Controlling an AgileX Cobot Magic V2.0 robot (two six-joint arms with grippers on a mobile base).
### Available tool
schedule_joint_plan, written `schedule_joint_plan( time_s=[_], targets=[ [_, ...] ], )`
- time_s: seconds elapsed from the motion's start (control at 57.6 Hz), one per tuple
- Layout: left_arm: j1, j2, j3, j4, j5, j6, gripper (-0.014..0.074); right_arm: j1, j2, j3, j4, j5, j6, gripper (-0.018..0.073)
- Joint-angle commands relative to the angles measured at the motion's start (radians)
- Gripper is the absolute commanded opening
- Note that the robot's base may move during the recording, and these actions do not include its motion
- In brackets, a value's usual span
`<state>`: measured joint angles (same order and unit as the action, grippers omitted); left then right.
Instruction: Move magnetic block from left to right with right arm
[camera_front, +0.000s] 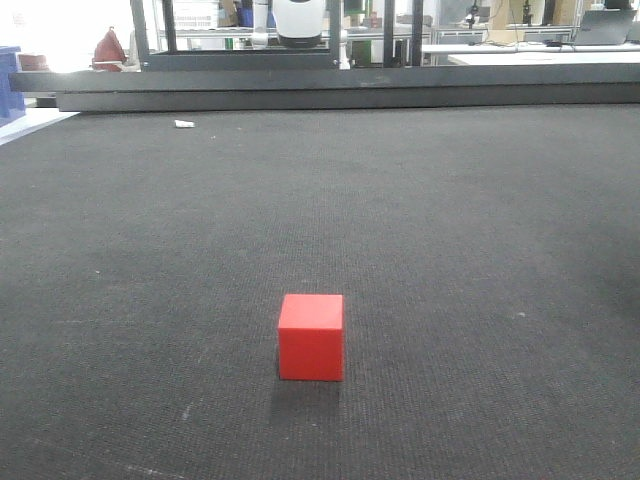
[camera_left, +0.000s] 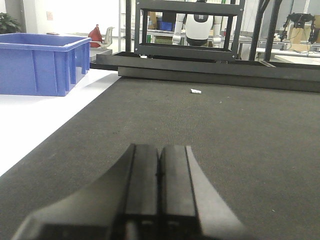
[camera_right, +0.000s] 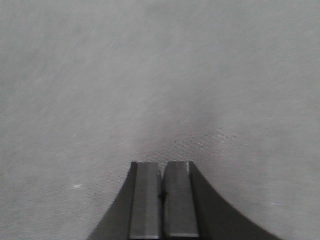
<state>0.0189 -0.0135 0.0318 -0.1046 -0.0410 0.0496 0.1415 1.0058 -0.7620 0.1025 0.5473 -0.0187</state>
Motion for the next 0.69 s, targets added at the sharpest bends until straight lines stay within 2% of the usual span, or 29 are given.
schedule_joint_plan(
  time_s=[0.0,0.069,0.243,0.33,0.399,0.521,0.642,0.677],
  targets=[
    [-0.007,-0.012,0.008,-0.005,-0.091,0.002,-0.0126,0.057,0.093,-0.11,-0.011,-0.008,0.075,0.0022],
    [-0.007,-0.012,0.008,-0.005,-0.091,0.002,-0.0126,0.109,0.169,-0.179,-0.035,0.038,0.17,0.0022],
    [-0.007,-0.012,0.008,-0.005,-0.091,0.002,-0.0126,0.22,0.328,-0.342,-0.163,0.176,0.41,0.0024],
    [-0.007,-0.012,0.008,-0.005,-0.091,0.002,-0.0126,0.273,0.399,-0.419,-0.204,0.271,0.507,0.0031],
    [-0.007,-0.012,0.008,-0.005,-0.091,0.002,-0.0126,0.313,0.449,-0.488,-0.231,0.346,0.55,0.0075],
    [-0.007,-0.012,0.008,-0.005,-0.091,0.002,-0.0126,0.377,0.531,-0.576,-0.234,0.455,0.551,0.0285],
    [-0.007,-0.012,0.008,-0.005,-0.091,0.002,-0.0126,0.434,0.599,-0.647,-0.233,0.529,0.603,0.0588],
    [-0.007,-0.012,0.008,-0.005,-0.091,0.002,-0.0126,0.451,0.618,-0.667,-0.231,0.554,0.617,0.0611]
  ],
)
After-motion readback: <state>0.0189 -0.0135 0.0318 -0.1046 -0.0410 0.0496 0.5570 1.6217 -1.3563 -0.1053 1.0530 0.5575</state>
